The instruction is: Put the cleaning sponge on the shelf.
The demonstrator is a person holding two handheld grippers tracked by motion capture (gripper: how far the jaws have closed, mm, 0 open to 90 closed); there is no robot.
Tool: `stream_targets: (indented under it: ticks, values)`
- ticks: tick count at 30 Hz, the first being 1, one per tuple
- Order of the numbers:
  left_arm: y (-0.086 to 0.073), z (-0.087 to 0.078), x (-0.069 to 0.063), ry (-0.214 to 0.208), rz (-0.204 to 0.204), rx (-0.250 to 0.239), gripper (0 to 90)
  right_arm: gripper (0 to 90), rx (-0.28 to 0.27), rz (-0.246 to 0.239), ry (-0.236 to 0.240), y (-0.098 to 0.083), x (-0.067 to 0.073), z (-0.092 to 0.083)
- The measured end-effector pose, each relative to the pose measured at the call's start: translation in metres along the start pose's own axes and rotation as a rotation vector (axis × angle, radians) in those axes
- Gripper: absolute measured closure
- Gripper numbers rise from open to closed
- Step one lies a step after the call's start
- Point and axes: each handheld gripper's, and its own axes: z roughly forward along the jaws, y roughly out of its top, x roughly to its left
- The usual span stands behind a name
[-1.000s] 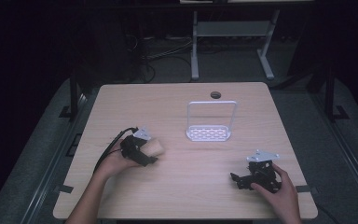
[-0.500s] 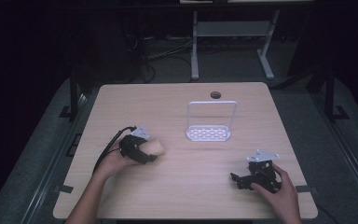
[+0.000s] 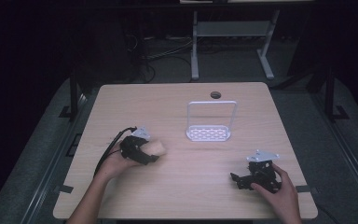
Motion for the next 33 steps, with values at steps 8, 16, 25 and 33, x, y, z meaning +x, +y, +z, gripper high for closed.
stream_targets:
  ticks: [8, 16, 25, 33]
  values:
    - [0.007, -0.002, -0.010, 0.000, -0.005, -0.030, 26.5, 0.0, 0.000, 0.000, 0.000, 0.000, 0.000, 0.000]
    - [0.012, -0.006, -0.017, -0.007, -0.005, -0.062, 26.6, 0.0, 0.000, 0.000, 0.000, 0.000, 0.000, 0.000]
    - [0.020, -0.008, -0.024, -0.011, -0.012, -0.091, 26.6, 0.0, 0.000, 0.000, 0.000, 0.000, 0.000, 0.000]
    - [0.028, -0.005, -0.030, -0.011, -0.013, -0.110, 26.6, 0.0, 0.000, -0.001, 0.000, 0.000, 0.000, 0.000]
